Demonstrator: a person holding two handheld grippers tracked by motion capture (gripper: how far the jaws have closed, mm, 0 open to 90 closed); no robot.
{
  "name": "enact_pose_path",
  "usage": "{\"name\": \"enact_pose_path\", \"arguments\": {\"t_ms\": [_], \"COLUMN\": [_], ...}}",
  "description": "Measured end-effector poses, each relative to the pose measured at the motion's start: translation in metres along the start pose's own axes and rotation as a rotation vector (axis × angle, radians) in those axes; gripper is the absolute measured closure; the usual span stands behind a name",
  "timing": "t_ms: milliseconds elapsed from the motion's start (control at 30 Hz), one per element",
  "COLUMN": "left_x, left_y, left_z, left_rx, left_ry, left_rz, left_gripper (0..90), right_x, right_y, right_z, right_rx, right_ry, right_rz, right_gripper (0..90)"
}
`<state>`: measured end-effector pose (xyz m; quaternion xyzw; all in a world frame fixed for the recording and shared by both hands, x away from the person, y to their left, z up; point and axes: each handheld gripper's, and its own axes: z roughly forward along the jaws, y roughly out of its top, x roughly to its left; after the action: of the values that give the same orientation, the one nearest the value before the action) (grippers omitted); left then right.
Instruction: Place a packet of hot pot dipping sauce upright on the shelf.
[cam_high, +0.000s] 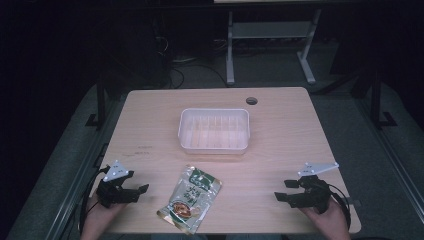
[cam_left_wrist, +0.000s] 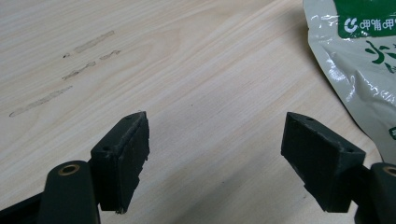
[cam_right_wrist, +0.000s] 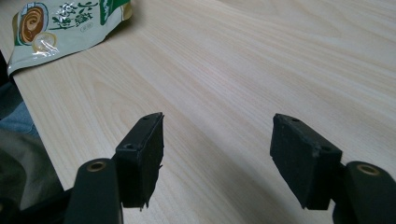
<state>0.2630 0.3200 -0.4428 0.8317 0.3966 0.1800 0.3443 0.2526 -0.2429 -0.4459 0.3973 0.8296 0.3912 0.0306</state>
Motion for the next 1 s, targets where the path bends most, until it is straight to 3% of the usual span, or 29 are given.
{"name": "enact_pose_path", "arguments": {"t_ms": [333, 500, 733, 1000], "left_x": [-0.003, -0.007, -0.017, -0.029], "left_y": [0.002, 0.005, 0.009, 0.016], "left_z": [-0.001, -0.003, -0.003, -0.003], "left_rx": [-0.006, -0.016, -0.02, -0.026], "left_ry": [-0.017, -0.042, -0.067, -0.11], "left_rz": [0.007, 0.016, 0.053, 0.087], "left_gripper": [23.5, 26.2, 33.4, 41.4], "right_x": [0.002, 0.01, 0.026, 0.043], "right_y": [0.001, 0.007, 0.029, 0.067], "right_z": [0.001, 0.004, 0.017, 0.043], "right_rx": [0.0, 0.002, 0.041, 0.084], "right_ry": [0.003, 0.019, 0.04, 0.079], "right_rz": [0.004, -0.021, -0.071, -0.127], "right_gripper": [34.1, 34.0, 34.2, 34.6]}}
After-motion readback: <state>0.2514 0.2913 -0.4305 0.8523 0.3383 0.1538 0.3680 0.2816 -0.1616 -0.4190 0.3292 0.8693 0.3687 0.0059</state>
